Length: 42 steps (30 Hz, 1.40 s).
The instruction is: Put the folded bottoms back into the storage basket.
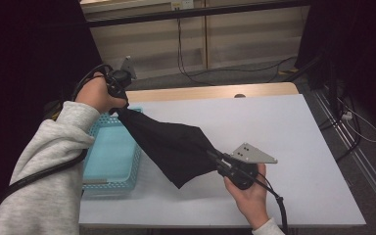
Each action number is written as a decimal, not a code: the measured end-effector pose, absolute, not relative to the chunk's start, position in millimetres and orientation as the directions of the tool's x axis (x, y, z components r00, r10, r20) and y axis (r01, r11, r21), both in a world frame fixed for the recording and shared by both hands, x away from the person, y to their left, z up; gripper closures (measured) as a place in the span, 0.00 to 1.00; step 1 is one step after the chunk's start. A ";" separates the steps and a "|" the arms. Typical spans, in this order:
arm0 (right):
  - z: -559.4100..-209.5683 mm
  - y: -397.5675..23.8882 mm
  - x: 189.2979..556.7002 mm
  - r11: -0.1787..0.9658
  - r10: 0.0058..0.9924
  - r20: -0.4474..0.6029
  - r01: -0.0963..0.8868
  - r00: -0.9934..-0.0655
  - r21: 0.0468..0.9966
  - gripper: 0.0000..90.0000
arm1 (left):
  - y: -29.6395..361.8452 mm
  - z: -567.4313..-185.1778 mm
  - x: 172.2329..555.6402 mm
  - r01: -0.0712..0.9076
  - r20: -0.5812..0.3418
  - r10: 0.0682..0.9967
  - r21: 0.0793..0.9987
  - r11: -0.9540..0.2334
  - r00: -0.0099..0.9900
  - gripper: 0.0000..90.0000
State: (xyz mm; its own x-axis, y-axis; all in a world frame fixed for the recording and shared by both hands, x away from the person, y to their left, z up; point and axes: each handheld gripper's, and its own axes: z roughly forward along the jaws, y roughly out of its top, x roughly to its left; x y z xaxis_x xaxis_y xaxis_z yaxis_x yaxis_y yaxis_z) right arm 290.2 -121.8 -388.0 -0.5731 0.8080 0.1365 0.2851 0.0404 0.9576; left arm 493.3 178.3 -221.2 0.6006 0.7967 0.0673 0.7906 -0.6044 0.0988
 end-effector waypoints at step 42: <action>-377.0 -76.5 310.2 0.032 0.758 0.148 0.263 -0.636 0.964 0.93 | 226.0 -189.7 493.8 0.830 0.098 0.832 0.078 -0.553 0.545 0.93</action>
State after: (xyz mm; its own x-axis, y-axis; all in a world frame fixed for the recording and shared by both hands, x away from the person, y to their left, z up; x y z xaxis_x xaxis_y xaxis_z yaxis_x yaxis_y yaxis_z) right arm 310.2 -76.5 -377.0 -0.6358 0.7575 0.1482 0.2634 0.0325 0.9641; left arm 493.8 226.0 -189.7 0.5454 0.8324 0.0984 0.8296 -0.5529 0.0779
